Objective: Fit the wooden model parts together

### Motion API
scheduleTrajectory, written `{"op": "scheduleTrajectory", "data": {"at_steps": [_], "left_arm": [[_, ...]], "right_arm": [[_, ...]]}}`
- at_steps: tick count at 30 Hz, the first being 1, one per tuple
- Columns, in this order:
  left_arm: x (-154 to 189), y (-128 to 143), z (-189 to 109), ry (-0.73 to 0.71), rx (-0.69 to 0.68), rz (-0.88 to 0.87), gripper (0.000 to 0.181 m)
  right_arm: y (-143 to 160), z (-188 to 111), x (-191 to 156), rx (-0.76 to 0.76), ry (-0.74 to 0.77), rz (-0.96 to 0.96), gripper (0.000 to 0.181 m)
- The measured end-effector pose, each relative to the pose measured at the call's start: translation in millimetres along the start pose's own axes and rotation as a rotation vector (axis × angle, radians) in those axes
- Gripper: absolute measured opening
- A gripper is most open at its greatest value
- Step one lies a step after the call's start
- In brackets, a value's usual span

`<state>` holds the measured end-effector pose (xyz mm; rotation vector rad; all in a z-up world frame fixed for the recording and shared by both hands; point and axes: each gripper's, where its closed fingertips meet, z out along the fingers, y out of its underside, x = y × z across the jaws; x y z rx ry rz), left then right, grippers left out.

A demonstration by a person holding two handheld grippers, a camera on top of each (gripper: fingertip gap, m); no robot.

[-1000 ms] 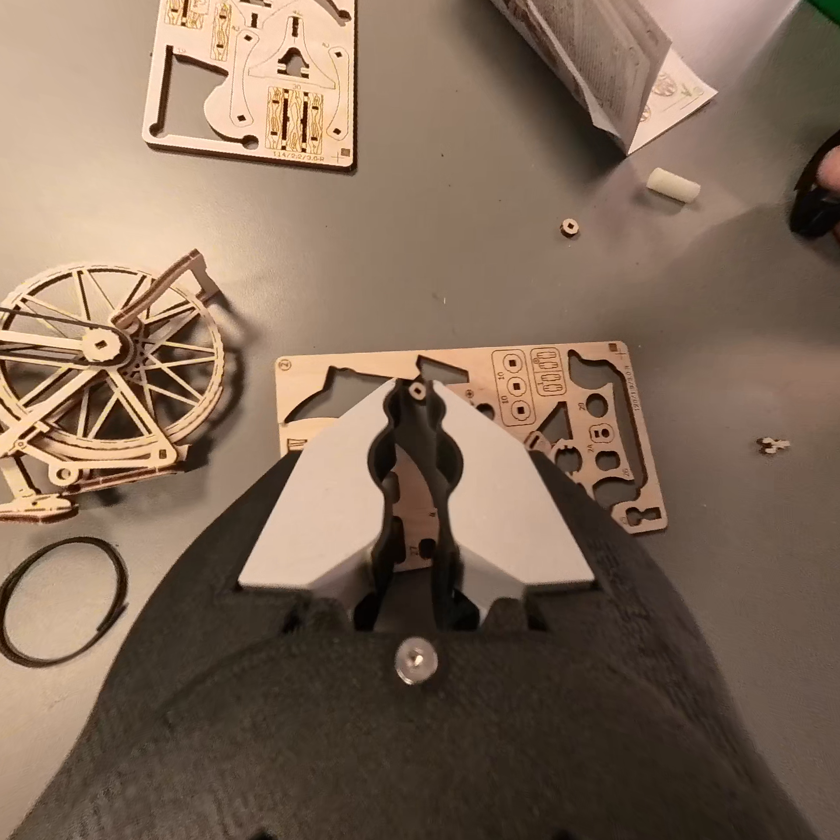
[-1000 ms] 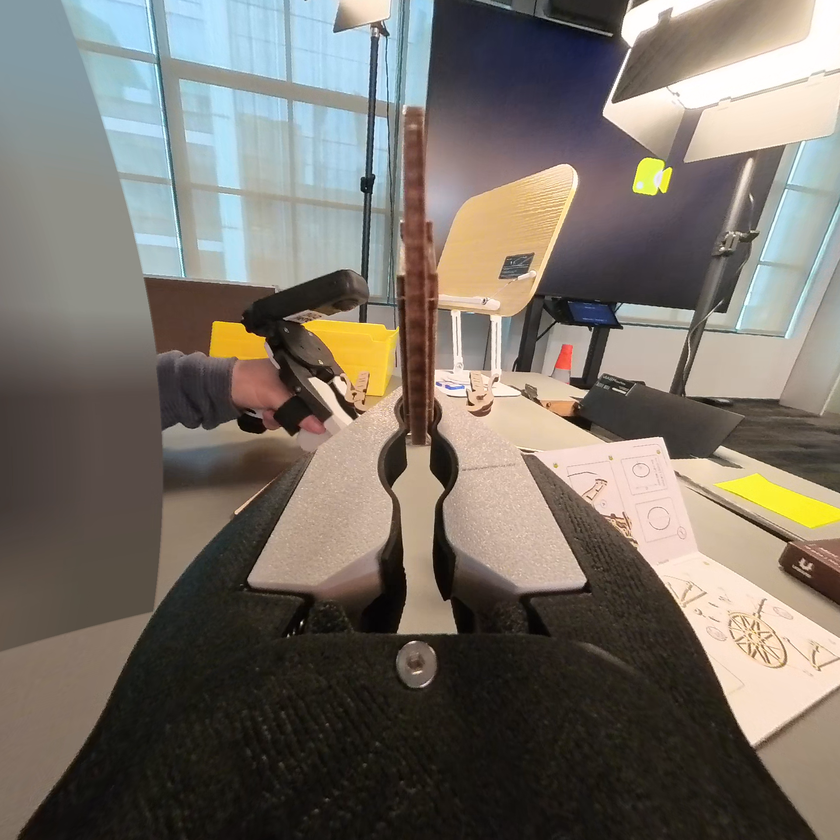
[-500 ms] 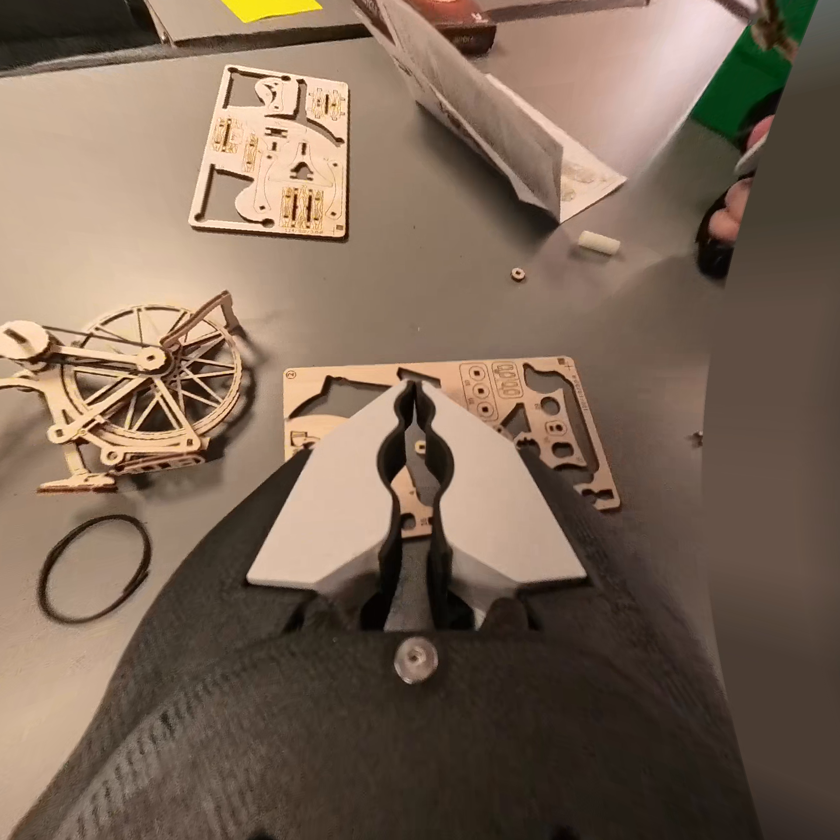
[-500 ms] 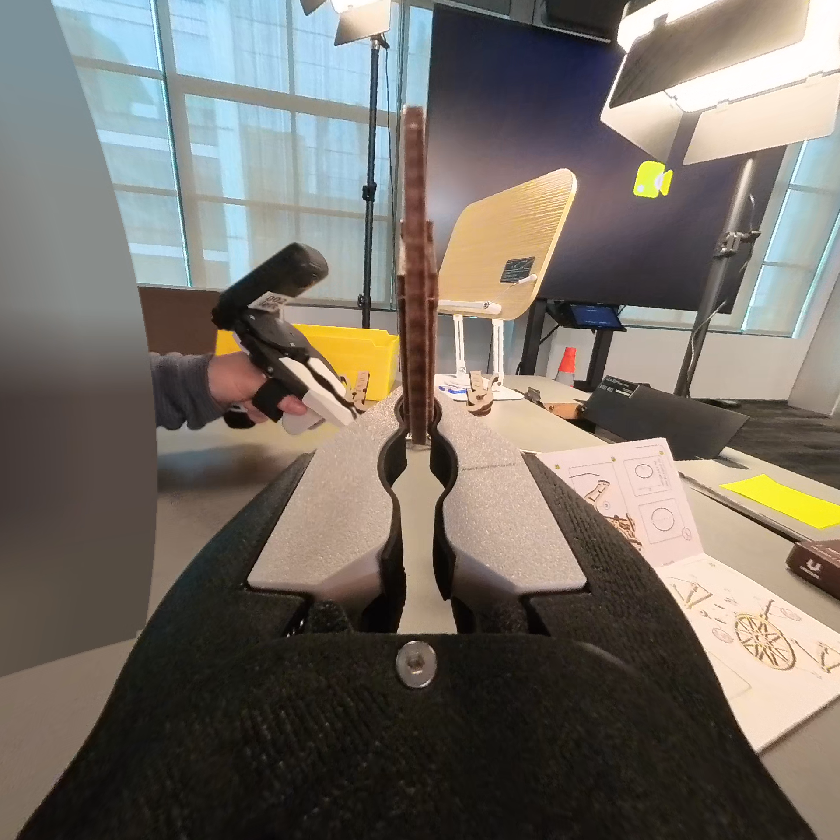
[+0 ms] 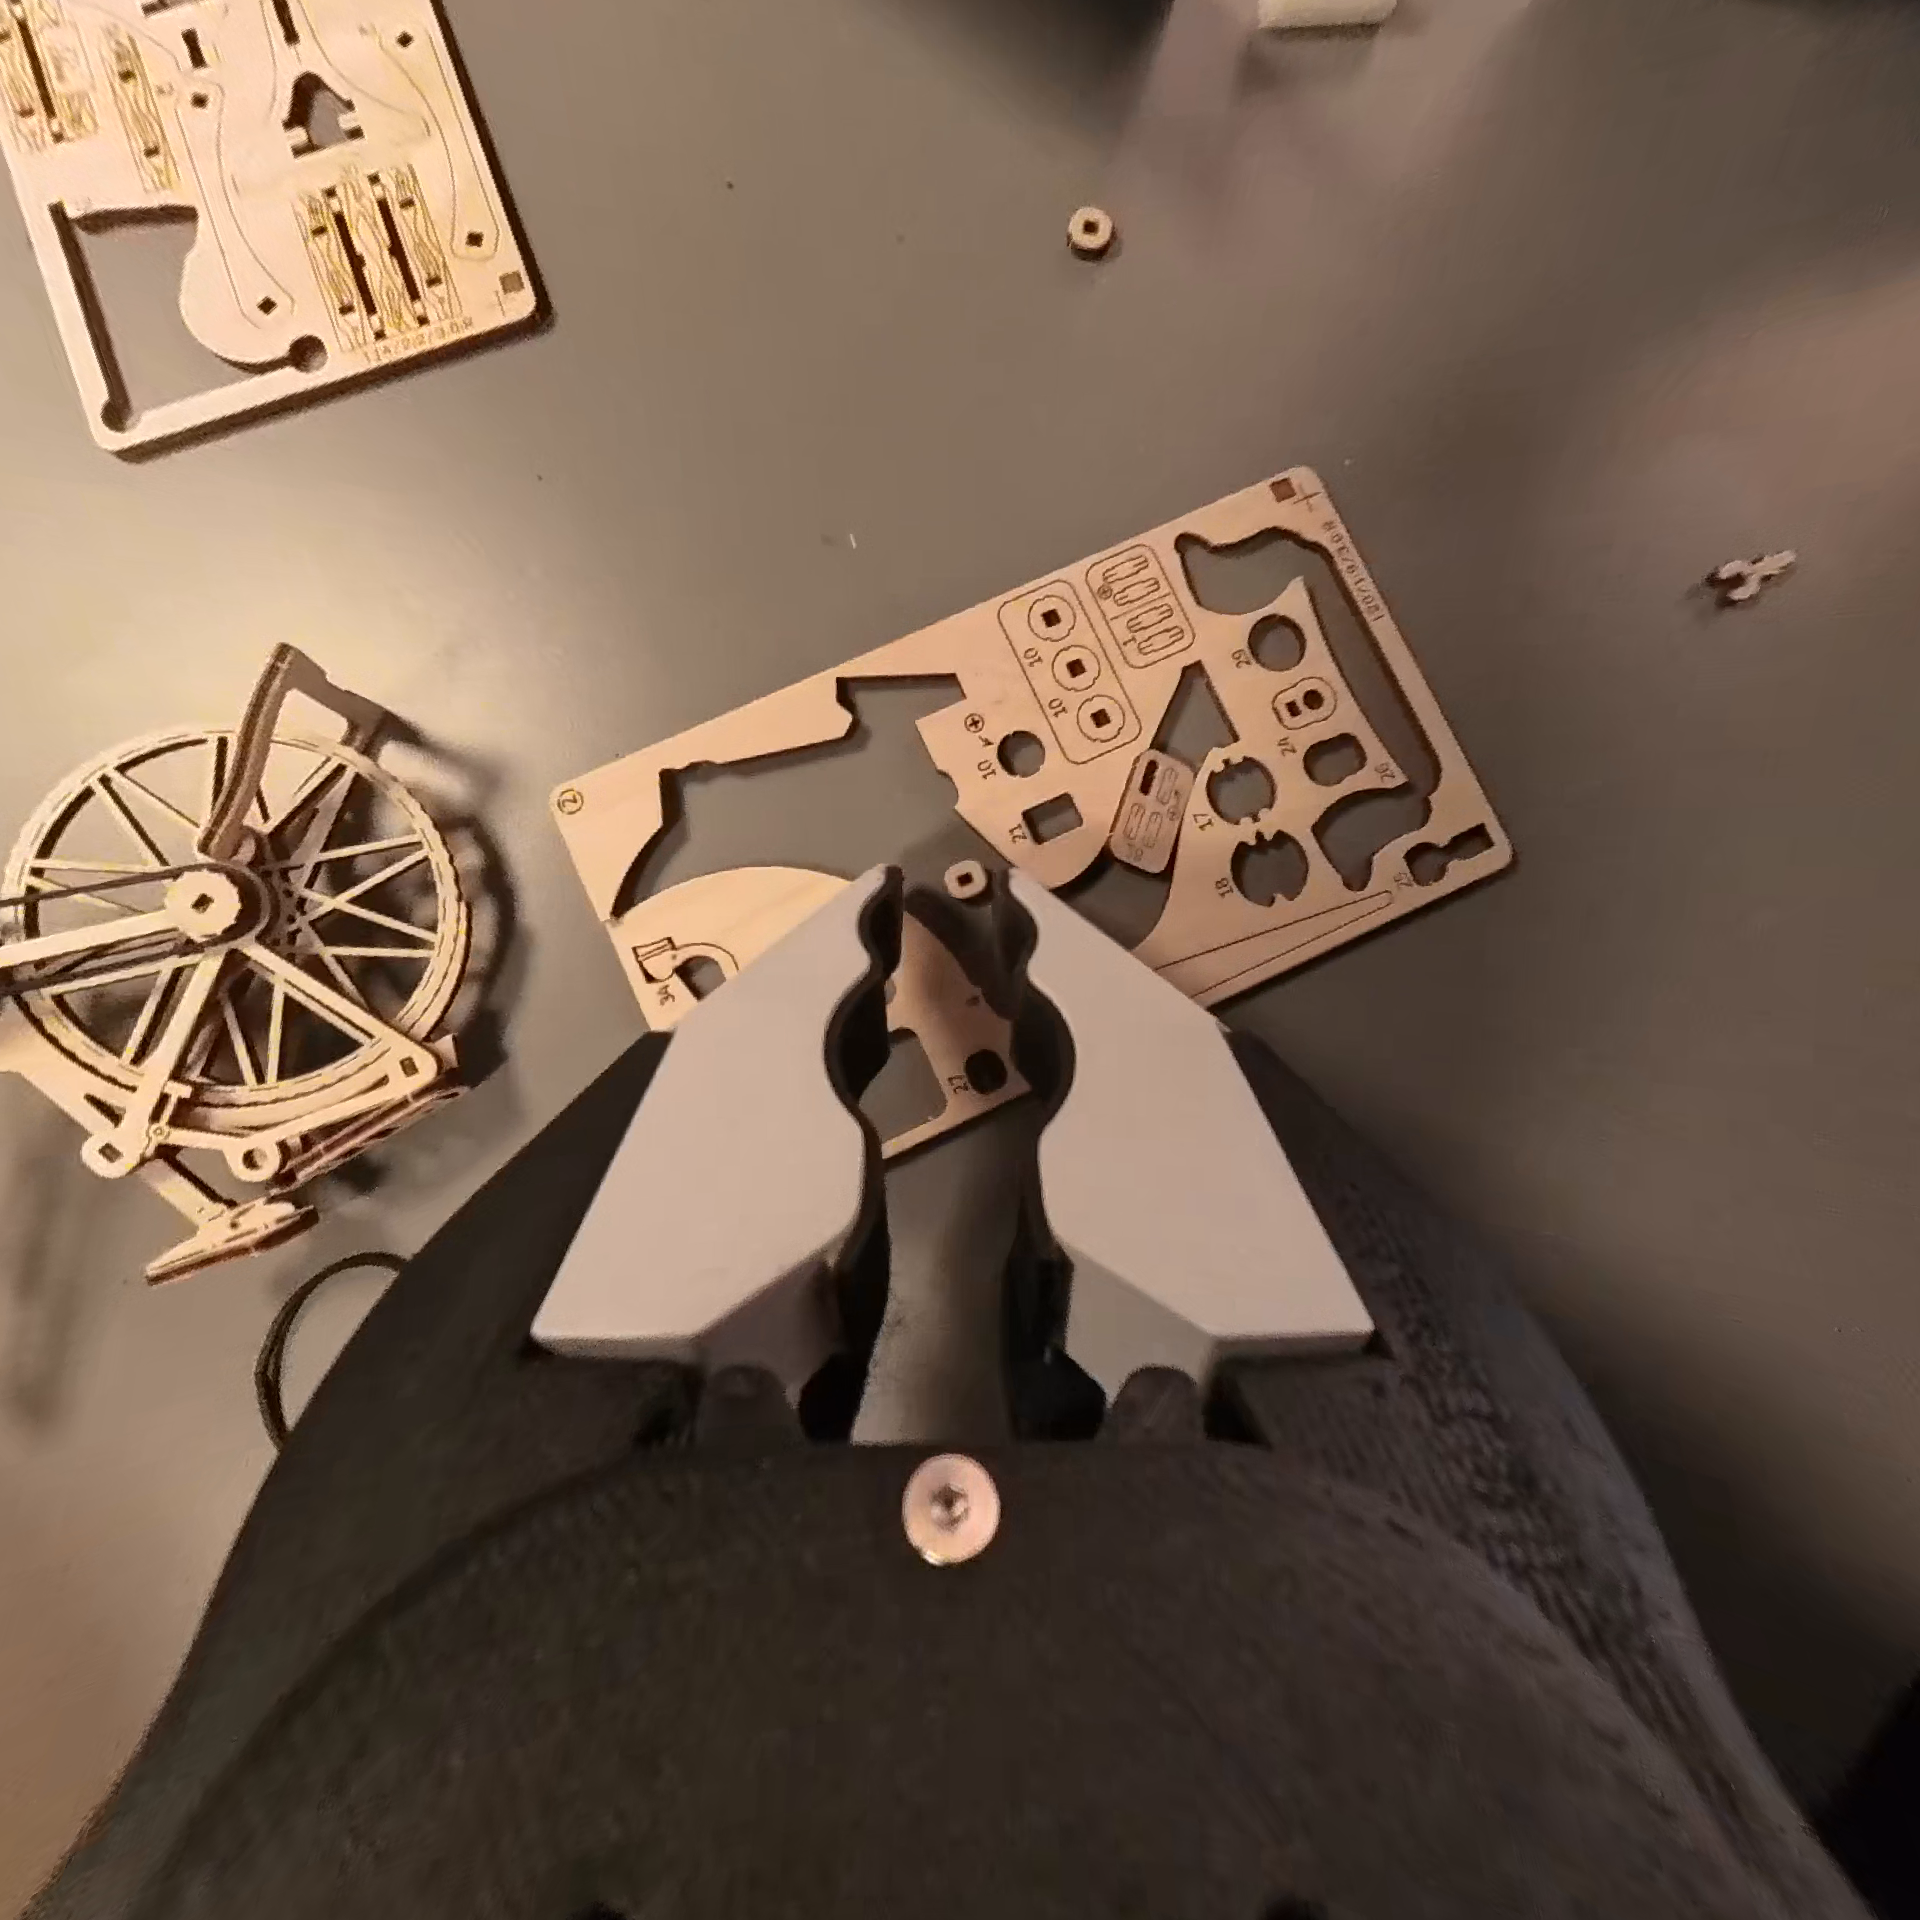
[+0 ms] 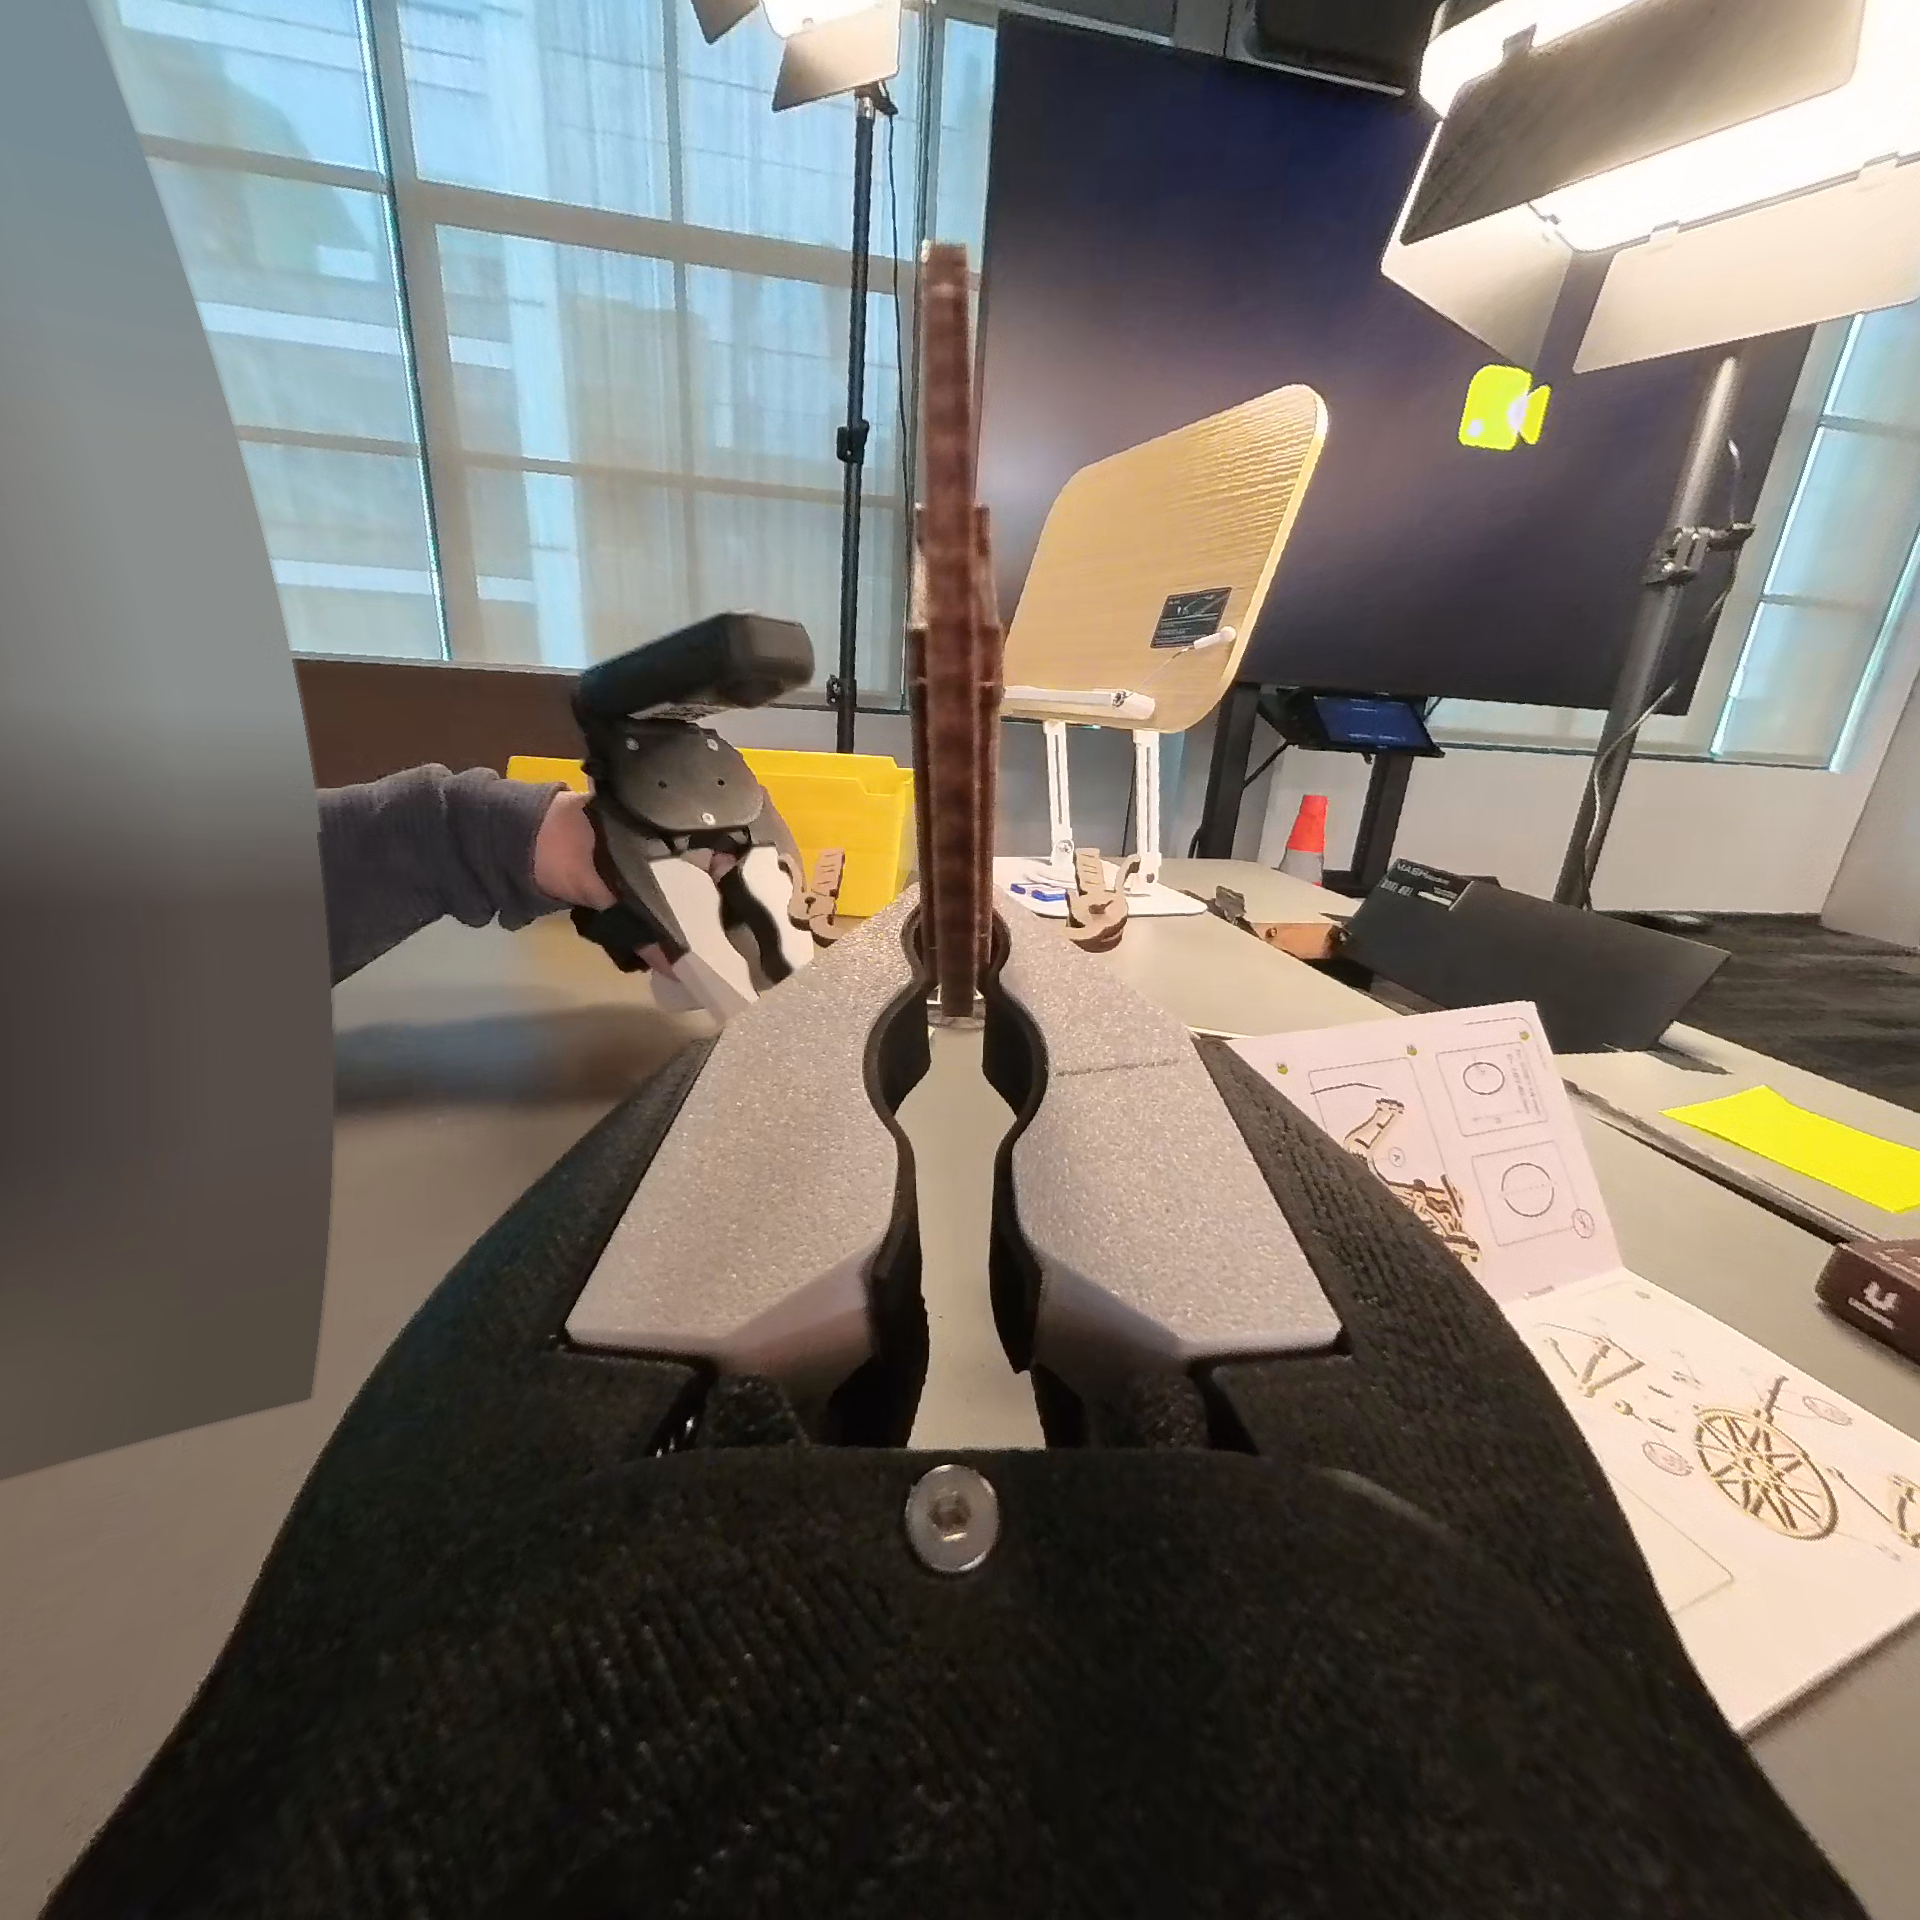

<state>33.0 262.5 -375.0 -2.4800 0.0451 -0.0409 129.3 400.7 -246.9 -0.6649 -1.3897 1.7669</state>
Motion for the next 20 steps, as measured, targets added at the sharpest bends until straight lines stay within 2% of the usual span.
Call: {"op": "scheduleTrajectory", "data": {"at_steps": [3, 8, 10, 14, 16, 18, 20], "left_arm": [[0, 3, 2, 0.008, -0.019, 0.006, 0.013], [1, 1, 3, 0.037, 0.001, -0.018, 0.017], [0, 1, 3, 0.036, 0.000, -0.012, 0.007], [-6, 0, 1, -0.007, -0.015, -0.009, 0.006], [0, -18, -8, -0.018, 0.072, -0.026, 0.006], [29, -53, -13, 0.054, 0.205, -0.011, 0.006], [66, -67, 2, 0.117, 0.178, 0.082, 0.006]], "right_arm": [[0, 0, 0, 0.002, -0.001, 0.003, 0.001], [-1, -1, 0, 0.005, -0.001, 0.004, 0.001], [-1, -1, 1, 0.007, -0.001, 0.003, 0.001], [-11, -5, -2, 0.065, -0.037, 0.035, 0.000], [-23, -10, -3, 0.151, -0.090, 0.124, 0.000], [-35, -16, -4, 0.241, -0.183, 0.279, 0.000], [-45, -22, -6, 0.324, -0.300, 0.443, 0.000]]}}
